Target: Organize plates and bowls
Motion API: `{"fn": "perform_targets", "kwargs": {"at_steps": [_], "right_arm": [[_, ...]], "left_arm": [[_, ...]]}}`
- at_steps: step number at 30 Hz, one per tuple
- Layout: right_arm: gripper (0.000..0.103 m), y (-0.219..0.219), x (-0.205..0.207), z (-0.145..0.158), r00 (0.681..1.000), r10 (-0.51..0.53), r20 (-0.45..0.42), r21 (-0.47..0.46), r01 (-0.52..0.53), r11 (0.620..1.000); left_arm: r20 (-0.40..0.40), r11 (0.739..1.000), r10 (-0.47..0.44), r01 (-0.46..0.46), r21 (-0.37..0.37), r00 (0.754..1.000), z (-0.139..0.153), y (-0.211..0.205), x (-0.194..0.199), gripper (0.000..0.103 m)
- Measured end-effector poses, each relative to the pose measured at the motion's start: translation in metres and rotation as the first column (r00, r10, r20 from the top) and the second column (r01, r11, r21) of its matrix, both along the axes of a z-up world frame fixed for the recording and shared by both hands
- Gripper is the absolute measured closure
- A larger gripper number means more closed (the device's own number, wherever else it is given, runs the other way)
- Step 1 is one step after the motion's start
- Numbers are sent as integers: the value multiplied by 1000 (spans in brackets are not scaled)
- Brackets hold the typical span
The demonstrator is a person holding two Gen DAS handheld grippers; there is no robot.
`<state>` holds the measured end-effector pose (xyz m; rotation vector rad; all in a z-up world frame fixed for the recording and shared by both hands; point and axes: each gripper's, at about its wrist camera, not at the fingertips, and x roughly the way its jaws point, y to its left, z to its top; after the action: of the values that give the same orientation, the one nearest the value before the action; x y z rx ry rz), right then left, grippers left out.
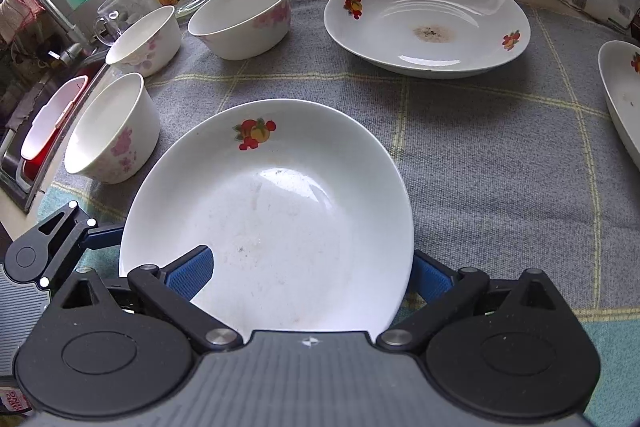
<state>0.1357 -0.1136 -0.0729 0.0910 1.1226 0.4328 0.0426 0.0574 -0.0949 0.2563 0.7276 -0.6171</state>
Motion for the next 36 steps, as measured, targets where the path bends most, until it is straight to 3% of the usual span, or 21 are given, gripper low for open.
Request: {"fn": "perform_targets", "kwargs": {"at_steps": [12, 36], "right_arm": [[0, 4, 11, 0, 990, 140, -7, -2, -140, 990], [0, -5, 29, 1, 976, 207, -61, 92, -201, 975]], "left_arm": [[-1, 998, -64, 64, 4, 998, 1, 1, 6, 0], [11, 981, -193, 193, -4, 981, -2, 3, 17, 0]]}}
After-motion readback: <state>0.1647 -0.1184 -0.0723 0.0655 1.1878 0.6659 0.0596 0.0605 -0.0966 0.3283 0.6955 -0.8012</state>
